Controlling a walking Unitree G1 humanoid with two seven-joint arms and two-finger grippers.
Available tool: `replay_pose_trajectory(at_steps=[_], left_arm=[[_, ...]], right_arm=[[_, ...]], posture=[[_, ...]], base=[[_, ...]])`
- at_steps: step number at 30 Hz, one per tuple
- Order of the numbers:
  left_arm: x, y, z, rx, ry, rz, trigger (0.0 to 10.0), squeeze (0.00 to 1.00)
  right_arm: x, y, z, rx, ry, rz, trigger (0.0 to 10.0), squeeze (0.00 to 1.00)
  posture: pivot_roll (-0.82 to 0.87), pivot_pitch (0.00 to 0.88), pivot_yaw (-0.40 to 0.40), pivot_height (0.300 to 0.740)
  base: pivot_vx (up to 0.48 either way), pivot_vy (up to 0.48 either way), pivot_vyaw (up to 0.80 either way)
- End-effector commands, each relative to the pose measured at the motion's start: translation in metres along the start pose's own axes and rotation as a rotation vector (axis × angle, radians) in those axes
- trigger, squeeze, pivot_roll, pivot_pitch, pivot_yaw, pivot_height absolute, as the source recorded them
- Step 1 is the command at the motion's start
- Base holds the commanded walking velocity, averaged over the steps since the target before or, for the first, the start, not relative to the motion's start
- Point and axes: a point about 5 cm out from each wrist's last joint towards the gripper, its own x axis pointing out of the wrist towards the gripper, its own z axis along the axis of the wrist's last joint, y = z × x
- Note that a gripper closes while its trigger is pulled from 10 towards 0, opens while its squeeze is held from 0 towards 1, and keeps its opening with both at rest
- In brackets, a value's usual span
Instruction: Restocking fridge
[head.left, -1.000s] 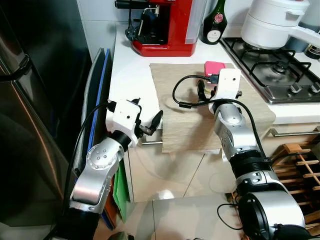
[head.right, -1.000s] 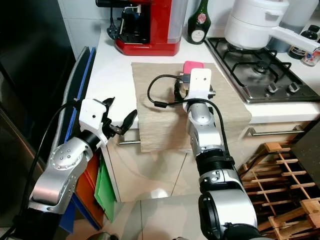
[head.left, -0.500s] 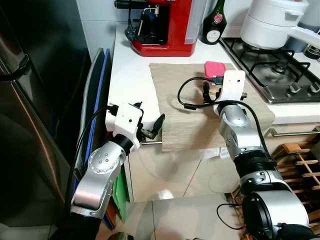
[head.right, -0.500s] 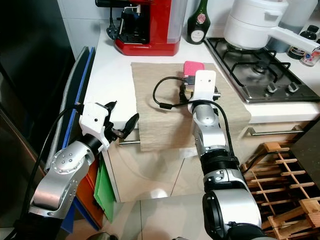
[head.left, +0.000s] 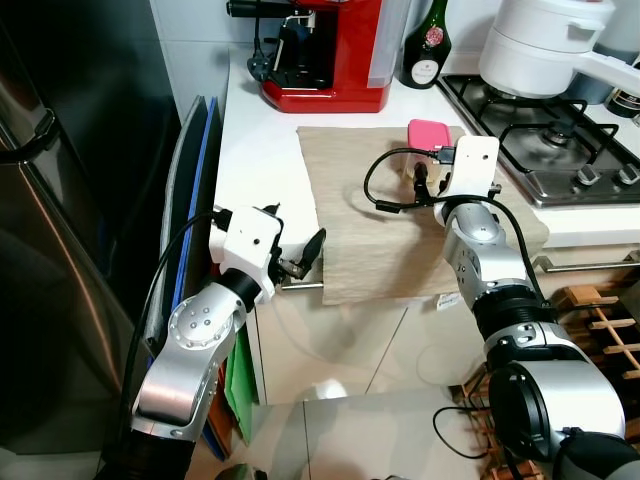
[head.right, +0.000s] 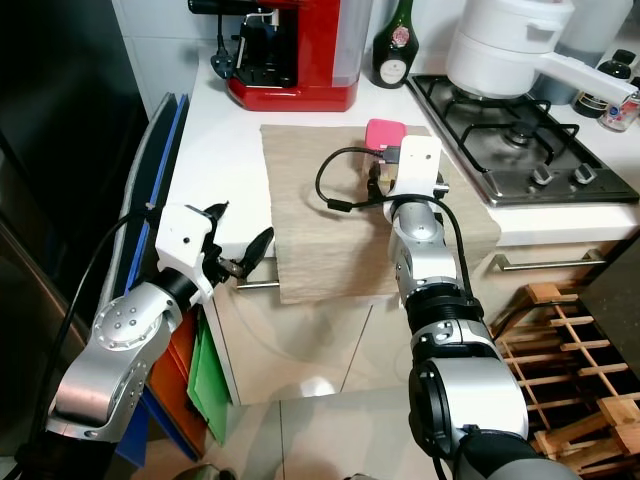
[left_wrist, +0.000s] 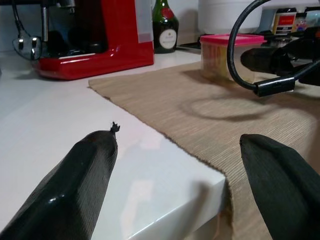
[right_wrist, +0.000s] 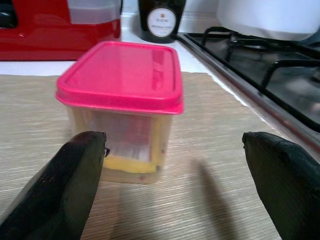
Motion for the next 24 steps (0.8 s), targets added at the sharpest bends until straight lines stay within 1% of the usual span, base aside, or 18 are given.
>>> replay_pose_trajectory(at_steps=[1,3,5,6,10,12,14,15,18,20,21,24], left_arm=[[-0.002,-0.002,0.002,0.015,0.004,-0.004,10.0,0.00],[-0.003,-0.003,0.002,0.015,0.004,-0.004,10.0,0.00],[-0.002,-0.004,0.002,0.013,0.004,-0.012,10.0,0.00],[-0.002,-0.004,0.002,0.013,0.004,-0.012,10.0,0.00],[0.001,-0.006,0.003,0.013,0.002,-0.025,10.0,0.00],[0.001,-0.006,0.004,0.014,0.001,-0.027,10.0,0.00],[0.001,-0.006,0.005,0.017,-0.002,-0.028,10.0,0.00],[0.001,-0.006,0.005,0.017,-0.002,-0.028,10.0,0.00],[-0.001,-0.005,0.007,0.021,-0.006,-0.023,10.0,0.00],[-0.002,-0.005,0.007,0.022,-0.006,-0.021,10.0,0.00],[-0.004,-0.005,0.006,0.022,-0.005,-0.016,10.0,0.00],[-0.004,-0.005,0.006,0.021,-0.004,-0.014,10.0,0.00]], right_arm=[[-0.001,-0.010,0.002,-0.033,-0.031,-0.057,10.0,0.00],[-0.002,-0.012,0.002,-0.036,-0.038,-0.069,10.0,0.00],[-0.008,-0.005,0.003,-0.031,-0.061,-0.044,10.0,0.00],[-0.008,-0.005,0.003,-0.031,-0.061,-0.044,10.0,0.00],[-0.012,0.015,-0.002,-0.012,-0.049,0.038,10.0,0.00],[-0.012,0.018,-0.003,-0.006,-0.042,0.048,10.0,0.00],[-0.014,0.026,-0.002,0.006,-0.043,0.081,10.0,0.00],[-0.014,0.026,-0.002,0.006,-0.043,0.081,10.0,0.00],[-0.019,0.037,0.002,0.031,-0.043,0.126,10.0,0.00],[-0.021,0.040,0.003,0.031,-0.043,0.138,10.0,0.00],[-0.026,0.047,0.002,0.027,-0.042,0.156,10.0,0.00],[-0.027,0.053,0.001,0.023,-0.036,0.162,10.0,0.00]], posture=[[0.03,0.030,-0.036,0.740],[0.03,0.030,-0.036,0.740],[0.02,0.027,-0.028,0.740],[0.02,0.027,-0.028,0.740],[0.01,0.027,-0.022,0.740],[0.01,0.027,-0.022,0.740],[0.03,0.025,-0.027,0.740],[0.03,0.025,-0.027,0.740],[0.04,0.024,-0.033,0.740],[0.04,0.023,-0.034,0.740],[0.04,0.017,-0.033,0.740],[0.04,0.016,-0.032,0.740]], base=[[0.000,0.000,0.00],[0.000,0.000,0.00],[0.000,0.000,0.00],[0.000,0.000,0.00],[0.000,0.000,0.00],[0.000,0.000,0.00],[0.000,0.000,0.00],[0.000,0.000,0.00],[0.000,0.000,0.00],[0.000,0.000,0.00],[0.000,0.000,0.00],[0.000,0.000,0.00]])
